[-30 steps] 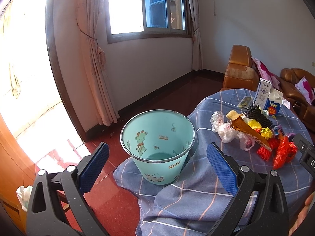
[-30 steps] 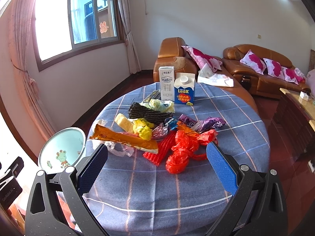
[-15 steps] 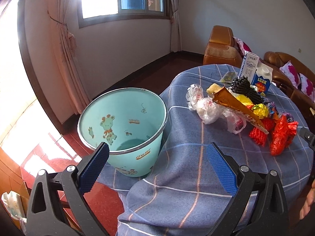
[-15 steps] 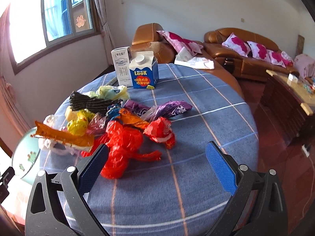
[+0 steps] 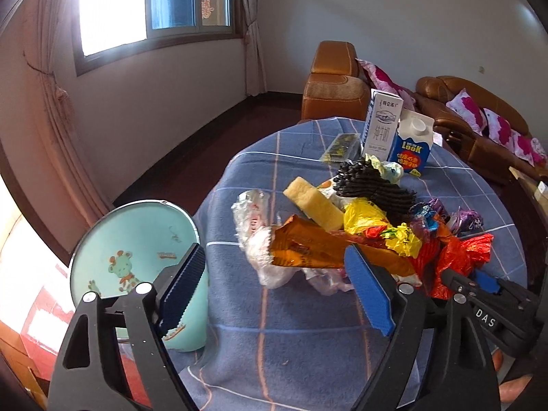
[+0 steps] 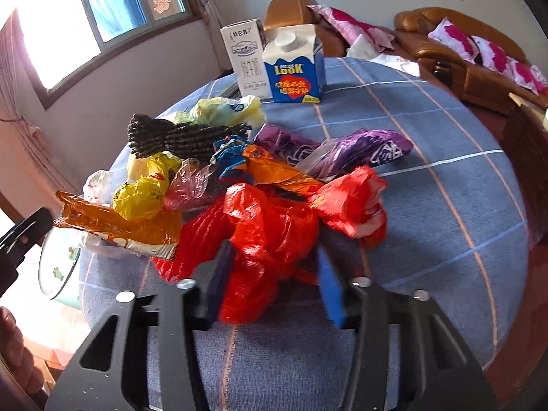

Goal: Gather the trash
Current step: 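Reach the left tool to the orange wrapper while the right tool reaches the red bag, then close the left tool on the orange wrapper while the right tool grips the red bag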

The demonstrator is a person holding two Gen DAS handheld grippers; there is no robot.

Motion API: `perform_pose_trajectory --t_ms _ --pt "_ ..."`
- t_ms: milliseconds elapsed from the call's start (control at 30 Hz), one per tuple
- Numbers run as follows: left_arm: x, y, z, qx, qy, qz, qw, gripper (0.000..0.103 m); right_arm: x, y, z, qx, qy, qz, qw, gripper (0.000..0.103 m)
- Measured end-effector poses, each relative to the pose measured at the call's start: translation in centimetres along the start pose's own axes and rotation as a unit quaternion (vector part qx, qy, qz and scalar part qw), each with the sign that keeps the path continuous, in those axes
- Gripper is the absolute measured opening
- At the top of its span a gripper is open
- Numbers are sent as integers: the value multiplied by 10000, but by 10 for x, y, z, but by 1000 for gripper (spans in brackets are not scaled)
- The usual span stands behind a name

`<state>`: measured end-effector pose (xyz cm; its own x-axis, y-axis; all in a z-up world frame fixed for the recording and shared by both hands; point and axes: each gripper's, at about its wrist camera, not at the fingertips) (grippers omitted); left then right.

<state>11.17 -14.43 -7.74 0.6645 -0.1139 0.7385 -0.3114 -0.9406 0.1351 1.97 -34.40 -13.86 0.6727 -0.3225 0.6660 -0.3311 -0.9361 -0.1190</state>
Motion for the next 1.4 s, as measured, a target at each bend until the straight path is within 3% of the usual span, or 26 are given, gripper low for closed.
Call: perform_pose_trajectory --t_ms 100,167,333,433,533,633,700,733,900,1167,1300,1400 --pt "1 9 17 -168 -243 -65 9995 65 2 -2 -3 64 74 -121 9999 27" --pt "2 13 25 -340 -371 -98 9987 48 5 -2 -11 97 205 -173 9996 25" --pt "5 18 40 -558 -489 -152 9971 39 12 -3 -28 -127 603 -380 9974 25" --pt "5 19 46 -765 -555 -260 9952 18 10 -3 -23 -193 548 -410 9975 25" --pt "7 20 44 -785 -513 -269 9952 13 7 1 -19 -197 480 -327 9981 25" --pt "9 20 37 -708 -486 -298 9959 15 7 7 -25 -229 536 -220 9981 25" --pt "9 18 29 -650 -477 -303 9963 42 8 10 -29 -305 577 -216 9976 25" --pt "8 17 23 -553 -409 -308 9972 61 8 11 -30 -358 586 -232 9974 25" --pt "-2 29 1 -224 -220 -129 9994 61 1 18 -40 -552 593 -427 9958 25" --pt "-23 64 36 -452 -979 -545 9927 60 -13 38 -56 -778 605 -473 9940 25" --pt "-30 76 61 -508 -1352 -809 9862 53 -15 51 -60 -771 629 -295 9946 25" --pt "-32 82 70 -405 -1337 -776 9871 44 -17 53 -60 -753 597 -262 9950 25"
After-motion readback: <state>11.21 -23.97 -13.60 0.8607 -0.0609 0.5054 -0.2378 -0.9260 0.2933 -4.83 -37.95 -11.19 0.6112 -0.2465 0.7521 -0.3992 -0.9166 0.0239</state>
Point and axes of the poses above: each gripper's, at about its wrist camera, not at the fingertips, and z roughly the way its jaws point, y to its right, x to its top, and after that the axes turned 10 degrees about -z, right-handed
